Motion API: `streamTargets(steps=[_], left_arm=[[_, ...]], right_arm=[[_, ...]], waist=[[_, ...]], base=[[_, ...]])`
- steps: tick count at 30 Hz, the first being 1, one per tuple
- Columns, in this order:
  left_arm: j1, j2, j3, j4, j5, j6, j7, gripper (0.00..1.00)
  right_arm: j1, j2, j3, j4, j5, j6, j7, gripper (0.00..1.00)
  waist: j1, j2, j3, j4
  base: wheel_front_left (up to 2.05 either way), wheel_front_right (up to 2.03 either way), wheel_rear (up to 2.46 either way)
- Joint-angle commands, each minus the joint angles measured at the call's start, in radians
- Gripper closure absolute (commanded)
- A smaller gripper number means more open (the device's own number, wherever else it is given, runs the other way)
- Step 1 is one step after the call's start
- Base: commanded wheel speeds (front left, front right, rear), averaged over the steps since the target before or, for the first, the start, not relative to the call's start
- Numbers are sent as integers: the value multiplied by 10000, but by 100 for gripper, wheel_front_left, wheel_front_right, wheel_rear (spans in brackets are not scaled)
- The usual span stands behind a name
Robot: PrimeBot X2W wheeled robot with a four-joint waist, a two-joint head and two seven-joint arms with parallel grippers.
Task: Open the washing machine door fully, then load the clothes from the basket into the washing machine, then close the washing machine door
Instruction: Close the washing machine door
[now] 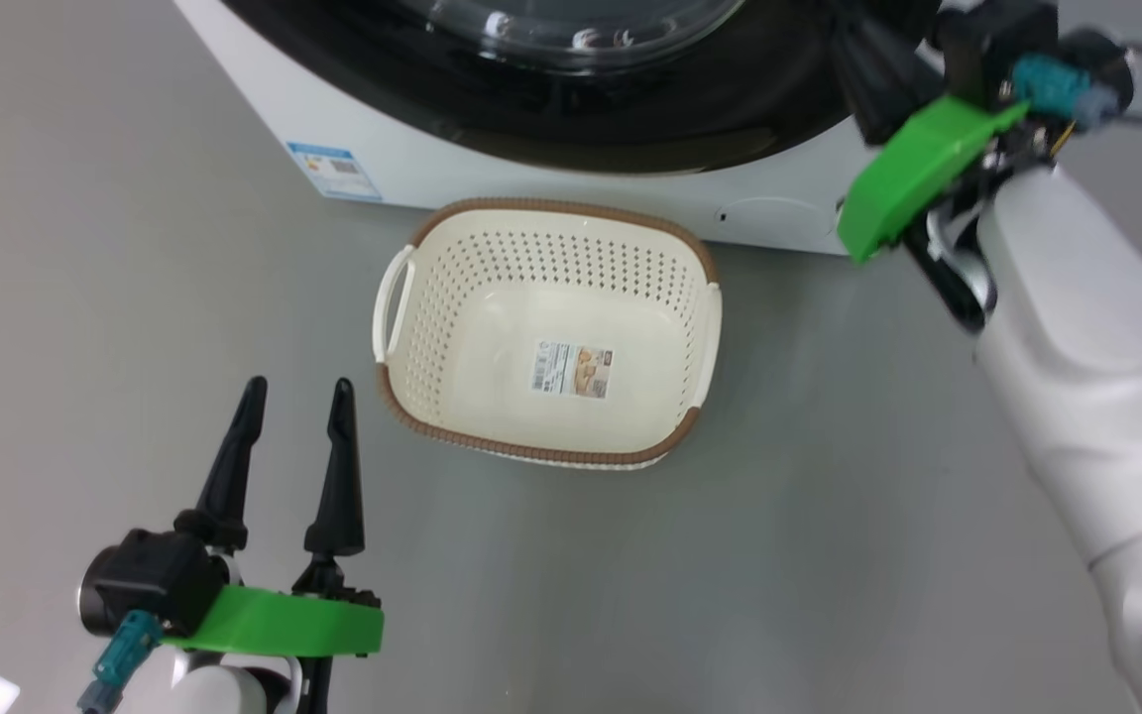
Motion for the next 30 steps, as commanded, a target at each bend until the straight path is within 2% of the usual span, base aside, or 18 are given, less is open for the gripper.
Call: streamTargets(steps=[1, 7, 9, 10, 11, 12, 23, 30], left_arm=[[87, 211, 390, -150, 104, -70, -81, 0], [360, 239, 445, -43, 162, -62, -82, 0], [457, 280, 443, -9, 173, -52, -82, 0], [501, 300, 433, 7, 172, -52, -75, 0], [540, 323, 424, 15, 174, -49, -61, 0], [575, 348, 418, 17, 175, -43, -38, 0], [1002, 624, 347, 51, 94, -41, 338, 0], [1496, 682, 247, 65, 61, 54, 532, 0]], right_arm=[[508, 175, 36, -534, 99, -57, -116, 100], [2501, -5, -420, -2223, 144, -57, -117, 100], [3140, -2, -659, -2706, 45, -57, -117, 64], [3457, 28, -773, -2929, 2, -57, -117, 50], [3760, 65, -904, -3134, -41, -57, -117, 8], [4048, 115, -1066, -3324, -93, -57, -117, 0], [6525, 817, -2523, -4780, -763, -57, -107, 0], [8189, 1115, -3333, -5768, -1043, -57, 281, 0]], waist=[[0, -1, -356, -323], [0, -1, -929, -751], [0, -1, -1090, -898], [0, -1, -1168, -968], [0, -1, -1238, -1038], [0, -1, -1307, -1111], [0, -1, -2206, -1797], [0, -1, -2900, -2057]], base=[[0, 0, 0], [0, 0, 0], [0, 0, 0], [0, 0, 0], [0, 0, 0], [0, 0, 0], [0, 0, 0], [0, 0, 0]])
